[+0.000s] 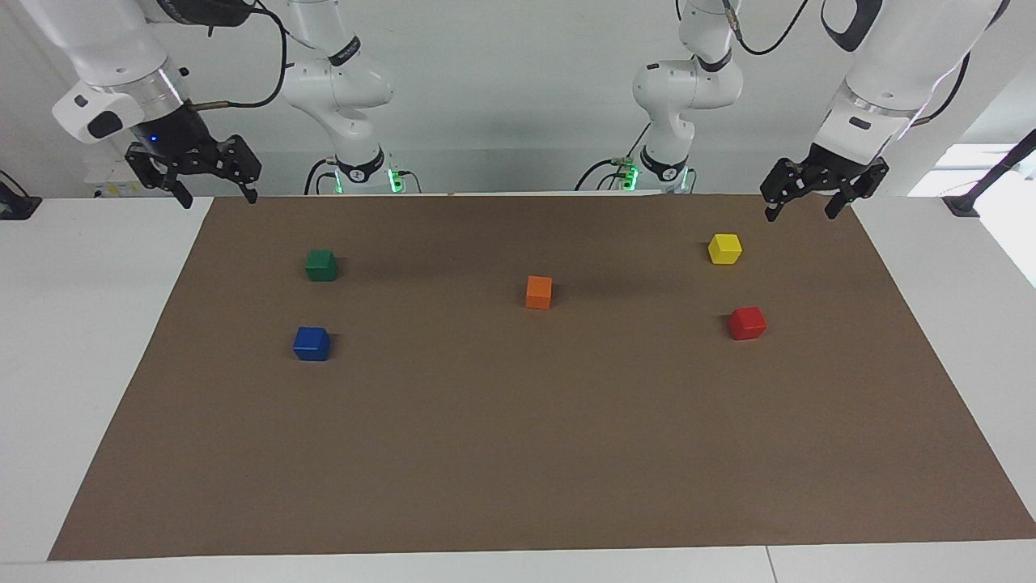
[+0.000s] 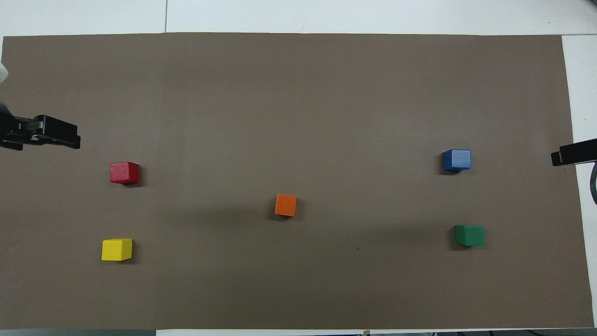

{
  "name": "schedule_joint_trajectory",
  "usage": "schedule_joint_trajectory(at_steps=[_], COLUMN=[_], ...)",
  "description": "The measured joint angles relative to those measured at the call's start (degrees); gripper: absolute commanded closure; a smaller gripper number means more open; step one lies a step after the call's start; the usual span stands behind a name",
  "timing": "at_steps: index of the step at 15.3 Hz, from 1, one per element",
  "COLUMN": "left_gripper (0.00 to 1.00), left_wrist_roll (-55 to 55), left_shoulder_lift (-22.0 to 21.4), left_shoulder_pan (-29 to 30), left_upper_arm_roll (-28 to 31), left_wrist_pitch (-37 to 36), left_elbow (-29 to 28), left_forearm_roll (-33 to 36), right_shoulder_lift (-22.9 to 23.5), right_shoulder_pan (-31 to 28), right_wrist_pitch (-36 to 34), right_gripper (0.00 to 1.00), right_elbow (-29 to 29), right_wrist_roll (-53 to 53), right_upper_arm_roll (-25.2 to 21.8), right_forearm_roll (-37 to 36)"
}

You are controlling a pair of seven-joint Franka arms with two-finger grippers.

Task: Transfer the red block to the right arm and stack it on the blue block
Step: 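Move the left gripper down onto the red cube and close it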

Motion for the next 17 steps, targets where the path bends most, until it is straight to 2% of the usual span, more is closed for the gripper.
schedule_joint_trajectory(at_steps=[5,7,12,15,17], left_gripper=[0.00,0.00,0.00,0.00,0.00], left_wrist_roll=[0.00,-0.03,-0.04,0.55,1.58], left_shoulder_lift=[-0.08,-0.80,-3.61,-2.80,-1.32], left_shoulder_pan=[0.00,0.00,0.36,2.50,3.30], left_upper_arm_roll=[-0.01,0.02,0.56,0.93,1.02], left_wrist_pitch=[0.08,1.15,13.40,20.52,25.81], left_elbow=[-0.55,-2.42,-12.72,-18.42,-22.29], left_forearm_roll=[-0.01,-0.01,-0.01,-0.01,-0.01], right_shoulder_lift=[0.00,0.00,-0.01,-0.33,-1.06], right_shoulder_pan=[0.00,0.00,-0.02,-0.05,-0.45], right_wrist_pitch=[0.00,0.00,0.00,0.04,2.43], right_gripper=[0.00,0.00,0.00,0.00,0.00], right_elbow=[0.00,0.00,-0.08,-1.68,-5.12], right_wrist_roll=[0.00,0.00,0.00,-0.73,-1.74], right_upper_arm_roll=[-0.02,-0.02,-0.04,-0.05,-0.08], right_forearm_roll=[-0.02,-0.02,-0.02,-0.02,0.08])
